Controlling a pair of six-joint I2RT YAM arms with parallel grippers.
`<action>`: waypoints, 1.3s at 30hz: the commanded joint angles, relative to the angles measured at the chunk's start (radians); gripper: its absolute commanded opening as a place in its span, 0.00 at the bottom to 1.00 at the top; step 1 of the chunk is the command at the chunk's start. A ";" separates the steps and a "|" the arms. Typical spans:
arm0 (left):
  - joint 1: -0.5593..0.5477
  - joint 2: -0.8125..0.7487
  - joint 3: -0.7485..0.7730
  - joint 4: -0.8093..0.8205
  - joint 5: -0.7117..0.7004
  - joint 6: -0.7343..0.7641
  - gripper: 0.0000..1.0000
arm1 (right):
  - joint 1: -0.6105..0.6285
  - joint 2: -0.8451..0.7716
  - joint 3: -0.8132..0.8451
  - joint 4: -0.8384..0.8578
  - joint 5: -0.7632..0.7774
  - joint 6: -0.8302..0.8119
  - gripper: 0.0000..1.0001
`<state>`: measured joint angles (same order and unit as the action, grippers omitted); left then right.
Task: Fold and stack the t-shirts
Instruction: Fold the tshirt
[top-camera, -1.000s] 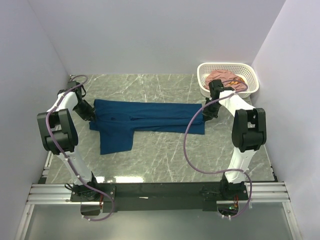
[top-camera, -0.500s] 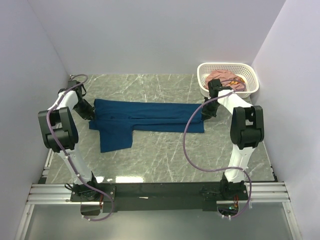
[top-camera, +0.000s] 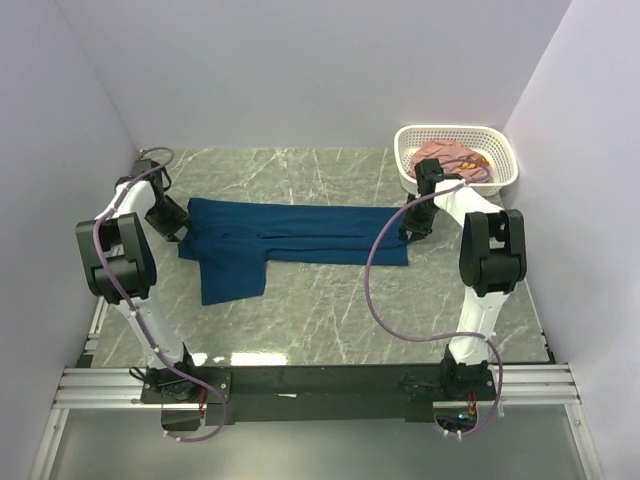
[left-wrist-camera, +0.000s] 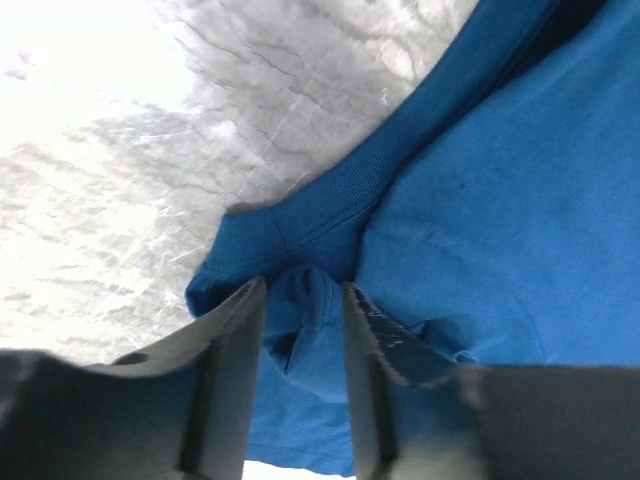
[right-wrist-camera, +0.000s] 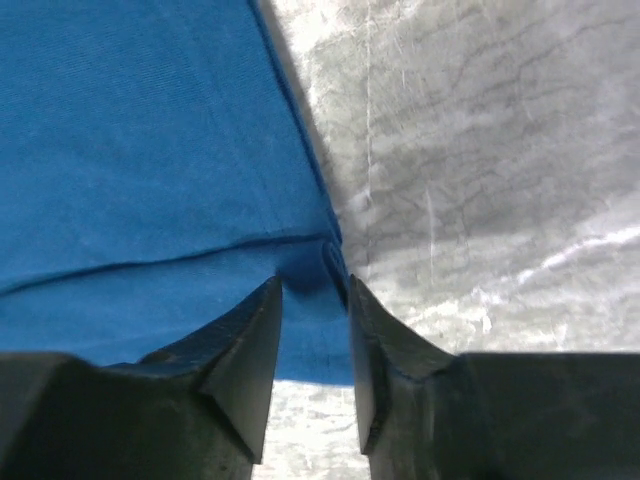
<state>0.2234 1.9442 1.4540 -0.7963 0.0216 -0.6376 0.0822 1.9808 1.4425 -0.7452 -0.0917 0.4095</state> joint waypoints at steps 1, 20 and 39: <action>0.005 -0.125 0.002 0.019 -0.057 -0.010 0.47 | 0.002 -0.117 0.027 0.007 0.026 -0.003 0.41; -0.441 -0.571 -0.475 -0.003 -0.227 -0.120 0.76 | 0.178 -0.637 -0.376 0.052 0.064 0.018 0.51; -0.582 -0.370 -0.629 0.140 -0.230 -0.191 0.25 | 0.215 -0.817 -0.616 0.099 0.046 0.043 0.52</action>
<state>-0.3466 1.5444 0.8543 -0.7017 -0.1883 -0.8089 0.2905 1.1881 0.8280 -0.6811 -0.0517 0.4511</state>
